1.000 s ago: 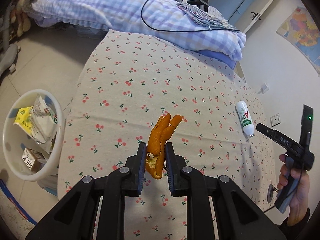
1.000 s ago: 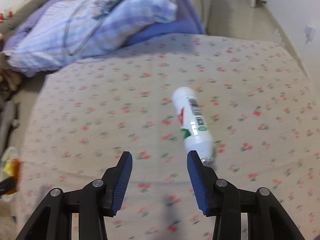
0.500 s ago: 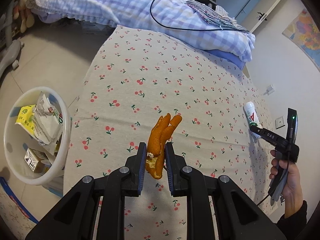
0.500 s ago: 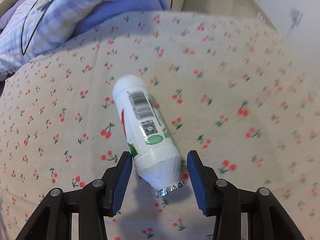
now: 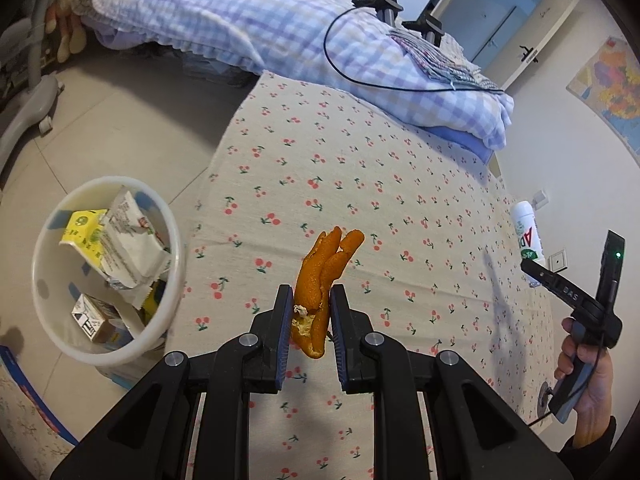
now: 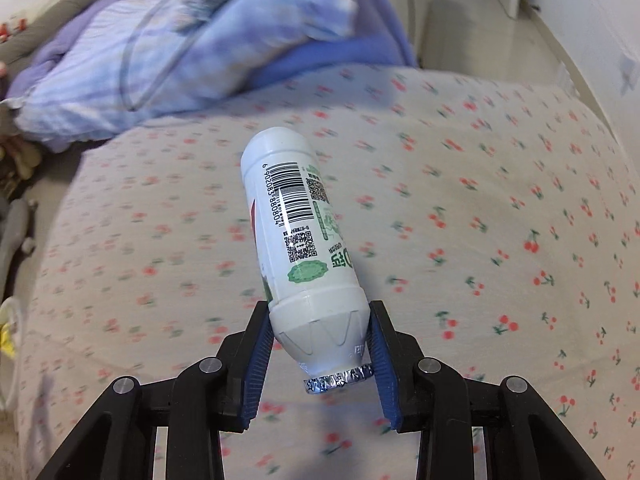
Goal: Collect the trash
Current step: 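Carry the peel over the wastebasket and open the left gripper while the right carries the bottle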
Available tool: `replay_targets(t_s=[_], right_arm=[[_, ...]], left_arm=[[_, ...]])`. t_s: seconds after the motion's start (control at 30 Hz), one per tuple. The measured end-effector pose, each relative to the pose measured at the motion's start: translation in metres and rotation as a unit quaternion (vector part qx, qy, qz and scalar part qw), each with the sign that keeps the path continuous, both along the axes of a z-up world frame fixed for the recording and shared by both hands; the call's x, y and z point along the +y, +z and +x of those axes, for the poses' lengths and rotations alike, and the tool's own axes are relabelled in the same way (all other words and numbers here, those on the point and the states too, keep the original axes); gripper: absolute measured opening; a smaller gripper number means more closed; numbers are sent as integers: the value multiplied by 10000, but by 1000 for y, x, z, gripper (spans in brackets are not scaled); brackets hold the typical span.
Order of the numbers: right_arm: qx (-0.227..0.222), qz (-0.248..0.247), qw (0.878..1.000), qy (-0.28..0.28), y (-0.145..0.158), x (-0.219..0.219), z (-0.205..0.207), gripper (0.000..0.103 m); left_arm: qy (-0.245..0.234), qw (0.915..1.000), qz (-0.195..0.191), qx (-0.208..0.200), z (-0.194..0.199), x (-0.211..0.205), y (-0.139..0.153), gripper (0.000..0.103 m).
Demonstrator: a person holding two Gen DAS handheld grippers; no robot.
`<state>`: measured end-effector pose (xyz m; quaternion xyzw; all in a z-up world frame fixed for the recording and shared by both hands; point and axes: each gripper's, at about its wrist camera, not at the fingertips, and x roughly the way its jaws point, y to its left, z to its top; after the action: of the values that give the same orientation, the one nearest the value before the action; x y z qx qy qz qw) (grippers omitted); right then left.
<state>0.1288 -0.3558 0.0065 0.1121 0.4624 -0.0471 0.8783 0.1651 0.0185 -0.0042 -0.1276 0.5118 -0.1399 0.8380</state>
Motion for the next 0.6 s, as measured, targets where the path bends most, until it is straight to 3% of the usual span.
replay_targets(t_s=[0.6], right_arm=[[-77,48,9897,1429,17,130,-5,41]], left_arm=[[953,9954,-82,-76,-10,108,-1,20]])
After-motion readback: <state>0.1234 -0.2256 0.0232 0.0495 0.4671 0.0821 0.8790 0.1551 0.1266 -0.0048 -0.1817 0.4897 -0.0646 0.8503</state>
